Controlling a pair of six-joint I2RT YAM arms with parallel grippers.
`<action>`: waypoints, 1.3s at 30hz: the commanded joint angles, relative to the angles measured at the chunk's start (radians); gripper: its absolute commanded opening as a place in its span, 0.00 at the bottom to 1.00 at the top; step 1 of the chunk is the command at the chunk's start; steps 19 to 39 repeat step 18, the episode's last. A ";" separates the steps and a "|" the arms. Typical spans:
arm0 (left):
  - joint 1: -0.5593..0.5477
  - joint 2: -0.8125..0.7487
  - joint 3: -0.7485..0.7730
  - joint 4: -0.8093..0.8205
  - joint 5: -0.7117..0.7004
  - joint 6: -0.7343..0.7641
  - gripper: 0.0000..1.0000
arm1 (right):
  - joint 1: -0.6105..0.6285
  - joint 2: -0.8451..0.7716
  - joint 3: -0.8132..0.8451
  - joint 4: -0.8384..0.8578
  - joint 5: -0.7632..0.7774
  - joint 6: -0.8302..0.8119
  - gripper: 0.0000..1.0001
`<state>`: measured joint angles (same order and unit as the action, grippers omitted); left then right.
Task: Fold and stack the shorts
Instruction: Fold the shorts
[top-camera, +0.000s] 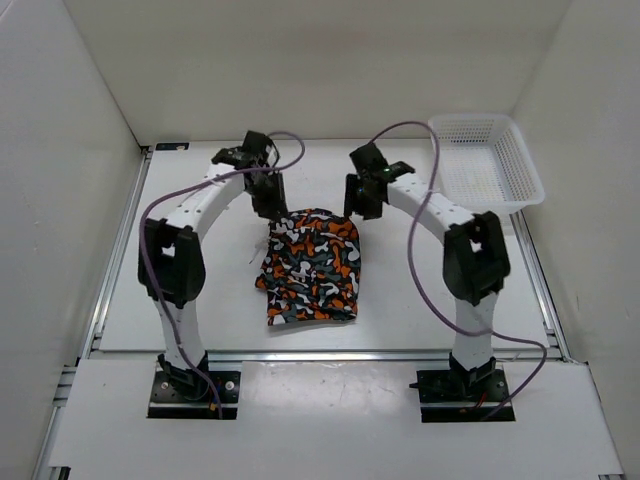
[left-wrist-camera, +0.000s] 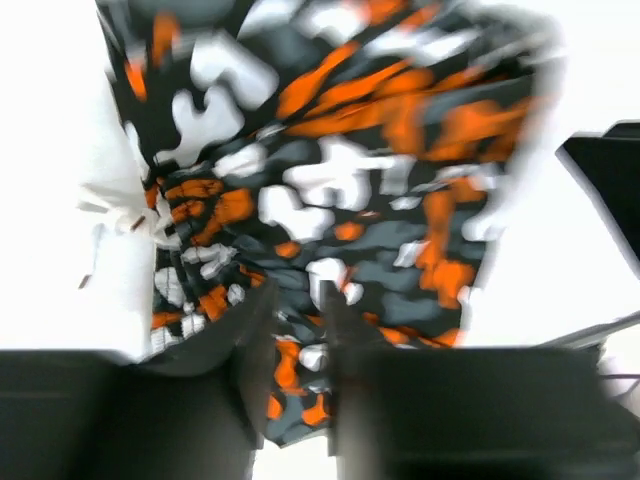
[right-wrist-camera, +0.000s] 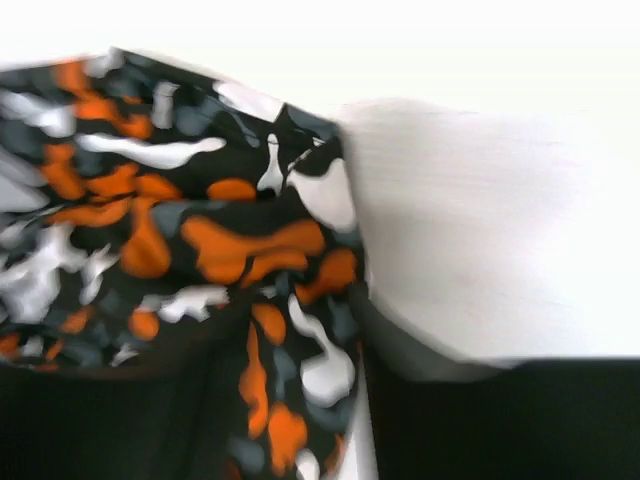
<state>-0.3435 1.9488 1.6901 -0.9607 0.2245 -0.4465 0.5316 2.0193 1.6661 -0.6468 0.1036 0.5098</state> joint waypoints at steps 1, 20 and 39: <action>-0.003 -0.169 0.155 -0.144 -0.054 0.054 0.53 | -0.027 -0.246 0.060 -0.036 0.106 -0.050 0.65; 0.006 -1.056 -0.298 -0.073 -0.229 -0.015 1.00 | -0.263 -0.956 -0.498 -0.244 0.334 -0.116 1.00; 0.006 -1.056 -0.298 -0.073 -0.229 -0.015 1.00 | -0.263 -0.956 -0.498 -0.244 0.334 -0.116 1.00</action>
